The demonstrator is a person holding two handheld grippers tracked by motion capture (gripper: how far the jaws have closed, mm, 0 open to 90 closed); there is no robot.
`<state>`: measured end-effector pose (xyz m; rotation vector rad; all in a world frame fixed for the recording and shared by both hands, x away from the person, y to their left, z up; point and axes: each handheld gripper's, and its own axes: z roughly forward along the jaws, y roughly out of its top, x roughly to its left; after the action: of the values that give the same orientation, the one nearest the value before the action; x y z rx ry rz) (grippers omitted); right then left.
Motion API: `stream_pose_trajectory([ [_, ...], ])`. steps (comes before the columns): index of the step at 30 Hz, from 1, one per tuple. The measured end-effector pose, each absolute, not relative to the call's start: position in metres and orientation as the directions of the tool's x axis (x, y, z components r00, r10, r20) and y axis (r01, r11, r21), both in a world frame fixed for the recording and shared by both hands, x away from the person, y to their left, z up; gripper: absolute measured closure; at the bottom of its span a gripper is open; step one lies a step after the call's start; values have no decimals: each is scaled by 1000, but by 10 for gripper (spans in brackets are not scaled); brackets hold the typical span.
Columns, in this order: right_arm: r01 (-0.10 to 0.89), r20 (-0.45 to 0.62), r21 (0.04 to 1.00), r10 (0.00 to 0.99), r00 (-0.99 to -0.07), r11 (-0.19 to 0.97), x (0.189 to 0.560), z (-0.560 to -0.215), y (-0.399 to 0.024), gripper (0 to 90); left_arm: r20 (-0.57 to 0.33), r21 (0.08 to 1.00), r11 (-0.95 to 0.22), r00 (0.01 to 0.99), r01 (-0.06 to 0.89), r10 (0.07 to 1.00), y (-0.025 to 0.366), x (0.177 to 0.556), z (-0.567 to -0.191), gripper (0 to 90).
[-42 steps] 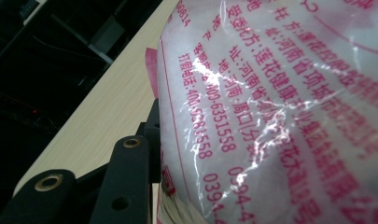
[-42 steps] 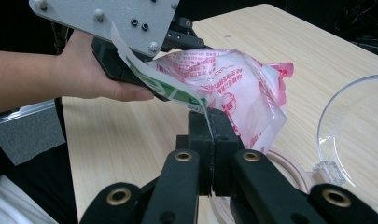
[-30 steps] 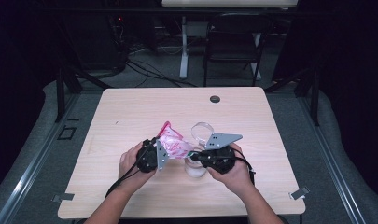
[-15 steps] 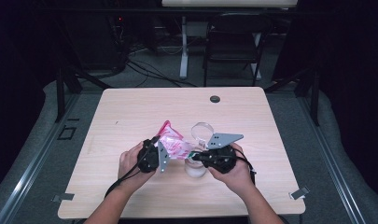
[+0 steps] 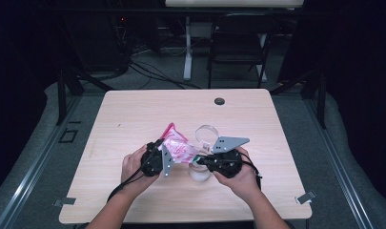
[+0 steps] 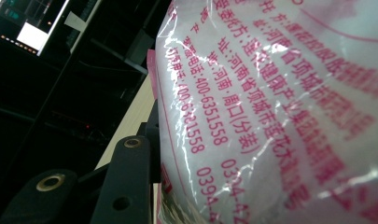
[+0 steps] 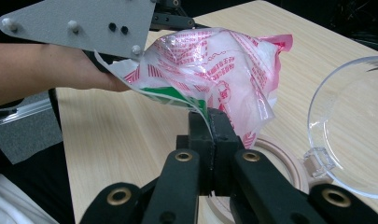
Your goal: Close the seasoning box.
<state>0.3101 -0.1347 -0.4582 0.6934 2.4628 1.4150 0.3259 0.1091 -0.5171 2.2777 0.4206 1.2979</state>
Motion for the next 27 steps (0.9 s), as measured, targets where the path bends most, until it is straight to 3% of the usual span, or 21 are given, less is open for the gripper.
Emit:
stream_pose_trajectory([
  [14,298,44,851,507,-861,433,310,-461,-137,900,813,459,-888,411,-16,413,105,322,-515,634],
  [27,310,46,848,522,-851,430,311,-464,-141,900,859,381,-924,384,-38,339,100,322,-511,634],
])
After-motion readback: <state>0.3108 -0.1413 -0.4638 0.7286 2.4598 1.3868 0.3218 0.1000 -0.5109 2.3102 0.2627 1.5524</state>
